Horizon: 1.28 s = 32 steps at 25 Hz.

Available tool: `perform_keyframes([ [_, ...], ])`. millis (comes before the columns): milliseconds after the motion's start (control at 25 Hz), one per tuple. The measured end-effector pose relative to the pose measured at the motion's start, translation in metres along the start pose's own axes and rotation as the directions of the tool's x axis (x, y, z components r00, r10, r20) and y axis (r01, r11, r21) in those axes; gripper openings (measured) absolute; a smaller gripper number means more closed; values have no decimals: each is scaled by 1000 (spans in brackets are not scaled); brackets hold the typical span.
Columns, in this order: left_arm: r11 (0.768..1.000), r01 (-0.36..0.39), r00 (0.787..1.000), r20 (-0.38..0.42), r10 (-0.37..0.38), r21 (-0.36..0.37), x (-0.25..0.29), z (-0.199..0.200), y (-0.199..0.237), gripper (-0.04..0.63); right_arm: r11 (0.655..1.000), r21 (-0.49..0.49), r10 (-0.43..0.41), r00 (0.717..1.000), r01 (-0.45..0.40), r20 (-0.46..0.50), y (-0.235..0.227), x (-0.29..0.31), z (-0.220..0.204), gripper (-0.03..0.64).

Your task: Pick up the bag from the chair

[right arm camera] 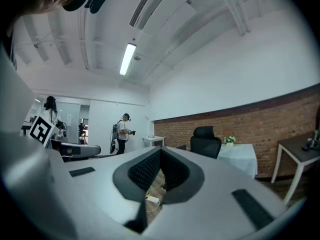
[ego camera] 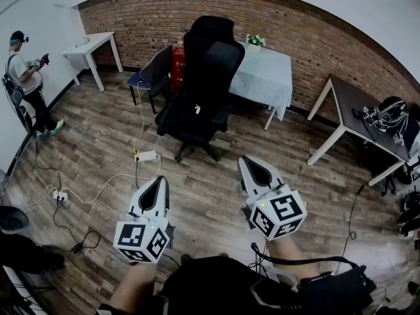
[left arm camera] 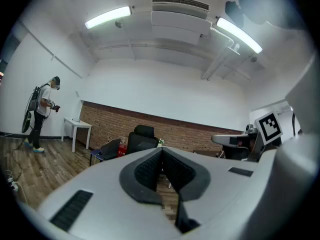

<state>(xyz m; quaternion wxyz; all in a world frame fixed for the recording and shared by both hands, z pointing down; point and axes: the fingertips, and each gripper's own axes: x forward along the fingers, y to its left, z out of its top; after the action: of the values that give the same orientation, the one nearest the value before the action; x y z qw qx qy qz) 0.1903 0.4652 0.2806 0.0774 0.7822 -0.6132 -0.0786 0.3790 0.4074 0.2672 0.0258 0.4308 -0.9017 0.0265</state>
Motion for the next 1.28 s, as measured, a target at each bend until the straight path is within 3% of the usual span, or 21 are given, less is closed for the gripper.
perform_keyframes([
  [880,1000,-11,1000,-8,11,-15,-26,-3,27,11,1000,7,29,999,-28,-38,33,9,-16,11],
  [1280,1000,-9,1000,9,9,-13,-47,6,62,11,999,0,37,999,-37,-36,67,25,-21,11],
])
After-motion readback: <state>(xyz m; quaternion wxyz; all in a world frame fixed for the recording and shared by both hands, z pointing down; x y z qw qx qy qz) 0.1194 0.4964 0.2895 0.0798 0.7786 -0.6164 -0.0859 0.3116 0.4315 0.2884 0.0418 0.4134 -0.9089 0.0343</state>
